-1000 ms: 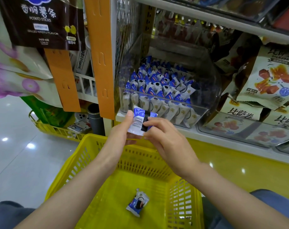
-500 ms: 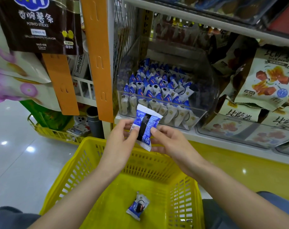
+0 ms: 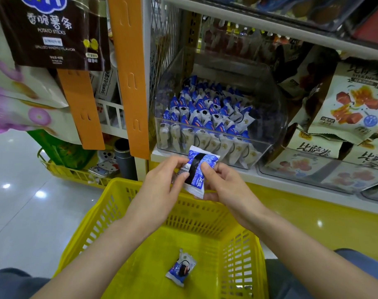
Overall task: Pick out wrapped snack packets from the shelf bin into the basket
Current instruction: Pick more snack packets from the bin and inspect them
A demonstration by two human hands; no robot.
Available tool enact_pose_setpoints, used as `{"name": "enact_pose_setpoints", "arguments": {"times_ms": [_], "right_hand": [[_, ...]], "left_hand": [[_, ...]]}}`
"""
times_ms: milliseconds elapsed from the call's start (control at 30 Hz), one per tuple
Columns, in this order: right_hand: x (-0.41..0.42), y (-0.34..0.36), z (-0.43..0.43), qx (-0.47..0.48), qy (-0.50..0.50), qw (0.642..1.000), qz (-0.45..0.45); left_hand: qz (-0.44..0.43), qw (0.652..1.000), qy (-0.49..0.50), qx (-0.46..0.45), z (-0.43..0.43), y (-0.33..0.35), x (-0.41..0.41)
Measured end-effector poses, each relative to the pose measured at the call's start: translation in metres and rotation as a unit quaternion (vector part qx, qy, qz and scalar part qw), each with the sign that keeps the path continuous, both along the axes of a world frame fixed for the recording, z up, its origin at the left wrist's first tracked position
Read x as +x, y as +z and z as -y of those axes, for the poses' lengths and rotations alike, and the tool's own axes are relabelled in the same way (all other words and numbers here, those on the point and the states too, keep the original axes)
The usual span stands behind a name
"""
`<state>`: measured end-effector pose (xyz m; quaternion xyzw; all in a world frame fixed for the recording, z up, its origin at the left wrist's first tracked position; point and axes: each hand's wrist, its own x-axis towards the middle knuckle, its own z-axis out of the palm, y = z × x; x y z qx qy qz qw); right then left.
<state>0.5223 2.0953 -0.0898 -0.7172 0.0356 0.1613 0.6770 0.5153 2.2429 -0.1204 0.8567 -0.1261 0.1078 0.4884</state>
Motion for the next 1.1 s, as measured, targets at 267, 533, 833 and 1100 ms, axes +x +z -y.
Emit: {"name": "enact_pose_setpoints", "arguments": {"times_ms": [267,533,833,1100], "right_hand": [[-0.001,-0.001,-0.001,0.015,0.014,1.000,0.017],[-0.002,-0.005,-0.001,0.001,0.007,0.999,0.042],[0.000,-0.007,0.000,-0.032,-0.009,0.998,0.044],[0.001,-0.010,0.000,-0.029,-0.018,0.998,0.046]], "left_hand": [[-0.016,1.000,-0.005,-0.004,0.002,-0.001,0.000],[-0.058,0.997,-0.056,0.018,-0.007,0.005,0.006],[-0.034,0.997,-0.043,0.062,-0.005,0.007,-0.003],[-0.024,0.995,-0.043,0.085,-0.002,0.006,-0.005]]}}
